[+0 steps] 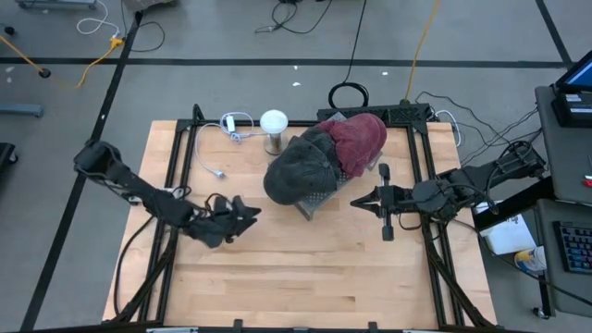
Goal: Pick & Place hat
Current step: Stack the black cap on top of the black cap on the shelf
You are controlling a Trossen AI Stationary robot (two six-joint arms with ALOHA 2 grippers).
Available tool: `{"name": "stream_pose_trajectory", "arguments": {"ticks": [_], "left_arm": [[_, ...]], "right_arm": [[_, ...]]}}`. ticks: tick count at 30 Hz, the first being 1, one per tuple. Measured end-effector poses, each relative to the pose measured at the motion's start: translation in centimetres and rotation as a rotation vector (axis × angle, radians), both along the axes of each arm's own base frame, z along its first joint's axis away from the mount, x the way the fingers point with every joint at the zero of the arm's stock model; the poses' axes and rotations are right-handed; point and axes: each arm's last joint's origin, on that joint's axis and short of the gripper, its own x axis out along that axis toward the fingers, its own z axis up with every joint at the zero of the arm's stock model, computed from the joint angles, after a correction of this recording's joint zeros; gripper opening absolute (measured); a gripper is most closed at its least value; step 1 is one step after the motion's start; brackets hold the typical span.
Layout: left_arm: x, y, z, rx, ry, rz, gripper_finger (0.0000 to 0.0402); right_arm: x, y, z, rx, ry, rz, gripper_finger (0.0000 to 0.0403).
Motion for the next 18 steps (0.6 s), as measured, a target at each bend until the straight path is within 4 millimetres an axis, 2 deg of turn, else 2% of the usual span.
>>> {"name": "stream_pose_trajectory", "arguments": {"ticks": [2,8,10,13,18], "left_arm": [[0.5,0.5,0.6,-0.020,0.123,-0.003,0.0241],[1.6,2.9,4.5,0.037,0.402,0.048,0.0241],[2.1,3.7,5.3,0.025,0.442,0.056,0.0241],[2.9,4.6,5.2,0.017,0.478,0.043,0.0241],[4.6,5.1,5.1,0.010,0.411,0.062,0.0241]], "right_arm": [[0.0,0.0,0.0,-0.013,0.000,0.004,0.0000],[0.0,0.0,0.0,-0.024,-0.001,0.004,0.0000],[0.0,0.0,0.1,-0.022,-0.007,0.004,0.0000],[0.1,0.0,0.2,-0.021,-0.018,0.004,0.0000],[0.1,0.0,0.3,-0.031,-0.029,0.008,0.0000]]}}
